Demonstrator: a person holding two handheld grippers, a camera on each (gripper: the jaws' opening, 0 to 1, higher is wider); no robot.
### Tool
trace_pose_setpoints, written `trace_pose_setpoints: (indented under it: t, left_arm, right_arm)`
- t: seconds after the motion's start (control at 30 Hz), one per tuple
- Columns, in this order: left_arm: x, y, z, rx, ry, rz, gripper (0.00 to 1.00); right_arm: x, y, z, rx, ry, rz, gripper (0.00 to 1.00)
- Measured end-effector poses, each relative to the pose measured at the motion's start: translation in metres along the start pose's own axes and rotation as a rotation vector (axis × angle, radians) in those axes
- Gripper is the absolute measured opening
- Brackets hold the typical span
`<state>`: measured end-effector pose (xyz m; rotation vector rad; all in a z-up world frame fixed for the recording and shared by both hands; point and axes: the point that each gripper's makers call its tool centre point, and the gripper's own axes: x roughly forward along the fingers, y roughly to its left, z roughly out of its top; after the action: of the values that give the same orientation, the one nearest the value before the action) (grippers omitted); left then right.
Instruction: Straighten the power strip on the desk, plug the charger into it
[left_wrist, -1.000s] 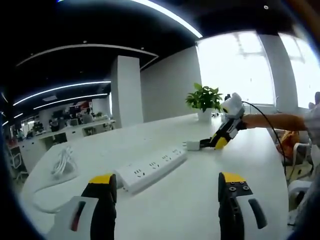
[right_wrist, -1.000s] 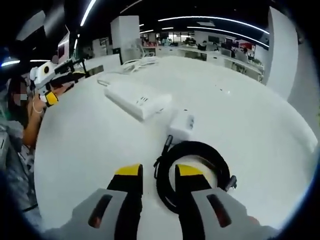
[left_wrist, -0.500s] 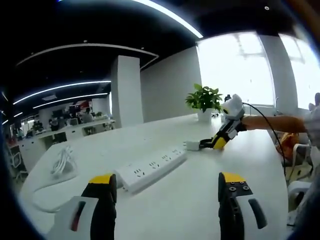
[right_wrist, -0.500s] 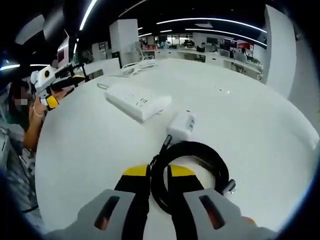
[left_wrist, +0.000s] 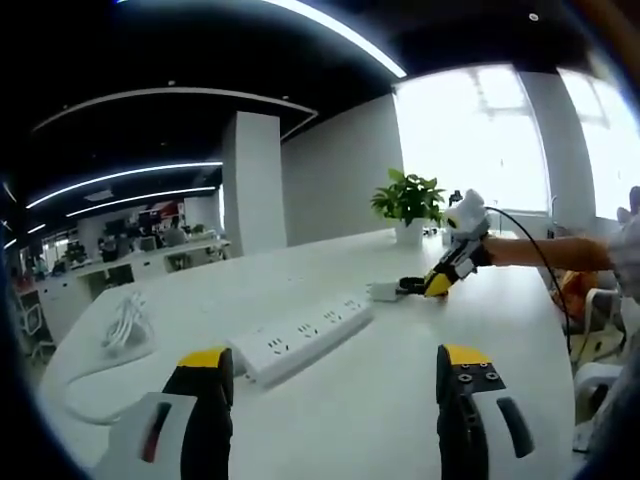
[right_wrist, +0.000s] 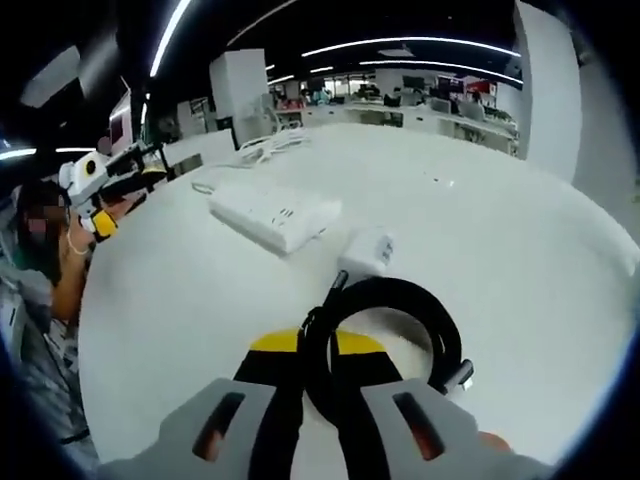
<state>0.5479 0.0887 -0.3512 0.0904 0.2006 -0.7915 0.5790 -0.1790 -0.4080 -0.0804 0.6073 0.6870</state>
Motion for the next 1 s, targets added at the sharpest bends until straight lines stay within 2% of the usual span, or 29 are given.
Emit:
trace_pose_setpoints:
  t: [0.23,0.43,0.63,1.0]
  left_arm:
    - [-0.001,-0.001,0.001,0.003,-0.001,0.0,0.85]
    - [-0.001,0.0,0.002,0.005,-0.001,0.003,0.85]
    - [-0.001,-0.003,0.004,0.012,-0.002,0.0,0.85]
    - [0.0,-0.003,0.006,0.013,-0.007,0.002,0.85]
  right_arm:
    - [-0.006,0.003,0.022,0.206,-0.171,0.075,0.07]
    - [-0.012,0.012,0.035,0.27,-0.292,0.106,0.07]
    - [-0.017,0.02,0.049,0.292,-0.367,0.125,0.06]
    - [-0.024,0.038,0.07,0.299,-0.463,0.165,0.06]
